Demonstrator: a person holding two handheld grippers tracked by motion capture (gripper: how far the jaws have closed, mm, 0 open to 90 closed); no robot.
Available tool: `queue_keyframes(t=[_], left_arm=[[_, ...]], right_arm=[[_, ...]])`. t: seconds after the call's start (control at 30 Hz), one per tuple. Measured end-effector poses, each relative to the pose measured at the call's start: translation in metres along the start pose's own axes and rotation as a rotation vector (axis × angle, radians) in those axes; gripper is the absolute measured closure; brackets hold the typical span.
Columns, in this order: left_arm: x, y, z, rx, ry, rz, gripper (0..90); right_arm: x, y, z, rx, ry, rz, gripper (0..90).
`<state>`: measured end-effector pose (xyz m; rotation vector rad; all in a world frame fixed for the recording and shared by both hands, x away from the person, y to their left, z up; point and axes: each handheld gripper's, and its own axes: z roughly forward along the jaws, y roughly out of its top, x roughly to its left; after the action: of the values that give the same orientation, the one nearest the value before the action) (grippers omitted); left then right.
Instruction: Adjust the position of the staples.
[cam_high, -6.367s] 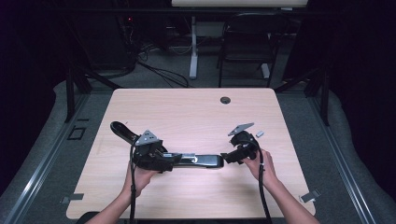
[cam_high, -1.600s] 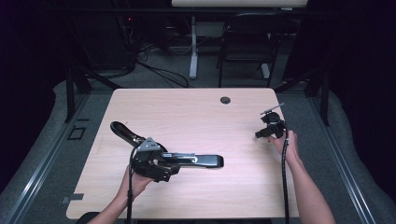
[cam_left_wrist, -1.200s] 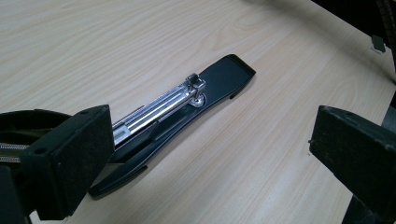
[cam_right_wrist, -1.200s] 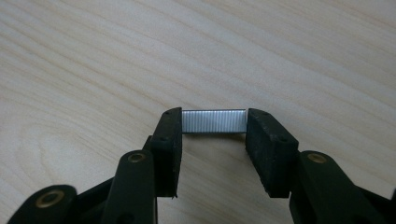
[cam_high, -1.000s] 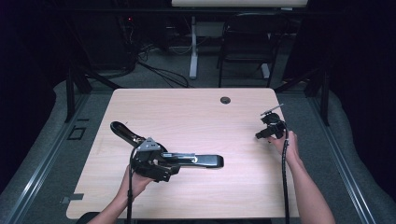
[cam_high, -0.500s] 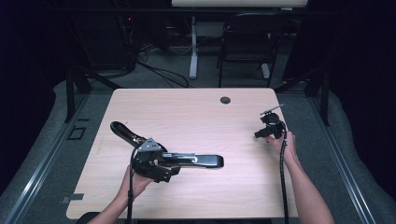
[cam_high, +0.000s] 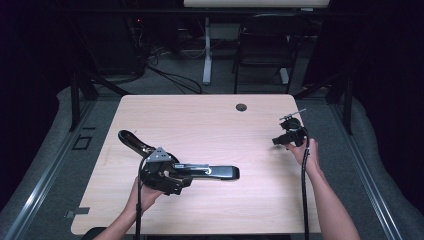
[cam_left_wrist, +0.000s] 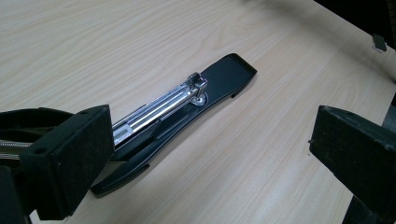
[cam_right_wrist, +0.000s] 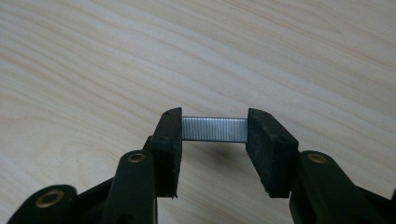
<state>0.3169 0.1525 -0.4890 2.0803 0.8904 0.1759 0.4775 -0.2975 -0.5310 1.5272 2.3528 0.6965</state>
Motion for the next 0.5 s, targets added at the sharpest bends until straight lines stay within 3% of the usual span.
queue_keyframes(t=[0.3,0.5], left_arm=[[0.003,-0.001,-0.001,-0.004,0.011,-0.007,0.0],[0.004,-0.002,0.002,0.024,0.004,-0.002,0.0]], right_arm=[[0.020,0.003,-0.010,0.004,0.025,-0.077,57.1],[0.031,0.003,-0.016,0.002,0.043,-0.112,57.1]])
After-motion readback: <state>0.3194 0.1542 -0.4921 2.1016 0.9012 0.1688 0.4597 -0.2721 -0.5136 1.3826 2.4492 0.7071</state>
